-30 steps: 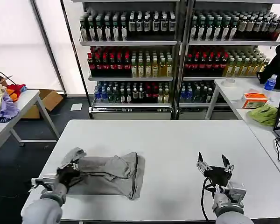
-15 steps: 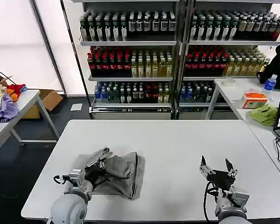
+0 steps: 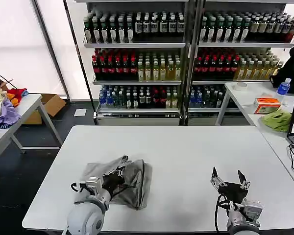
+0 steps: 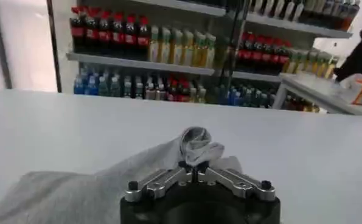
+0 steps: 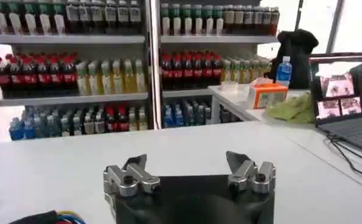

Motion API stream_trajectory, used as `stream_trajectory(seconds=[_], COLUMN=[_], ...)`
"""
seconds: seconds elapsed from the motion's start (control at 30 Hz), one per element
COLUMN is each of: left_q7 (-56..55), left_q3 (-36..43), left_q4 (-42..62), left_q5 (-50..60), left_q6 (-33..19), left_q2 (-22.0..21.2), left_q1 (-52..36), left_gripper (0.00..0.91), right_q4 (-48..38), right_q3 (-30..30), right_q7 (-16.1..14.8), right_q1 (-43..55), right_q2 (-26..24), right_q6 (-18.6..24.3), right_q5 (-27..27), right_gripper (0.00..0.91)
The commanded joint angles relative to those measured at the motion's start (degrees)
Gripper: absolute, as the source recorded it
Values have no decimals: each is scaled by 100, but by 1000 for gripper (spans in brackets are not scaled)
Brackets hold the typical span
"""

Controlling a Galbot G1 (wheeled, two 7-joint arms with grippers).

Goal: Fold and organize the clothes.

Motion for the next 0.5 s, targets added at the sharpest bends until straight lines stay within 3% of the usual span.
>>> stream_trajectory(seconds=[0.03, 0.5], left_q7=[6, 103], left_q3=[315, 454], left_q4=[-33, 437], left_q5=[27, 230], left_q6=[23, 17], left_q2=[-280, -473], left_q1=[-64, -236], left_gripper=[0, 0], right_q4=[-41, -134], right_q3=[-6, -38], right_q7=[-3, -10], right_q1=[-4, 37], right_q2=[13, 45], right_q6=[11, 13], right_q5=[-31, -47], right_gripper=[907, 907])
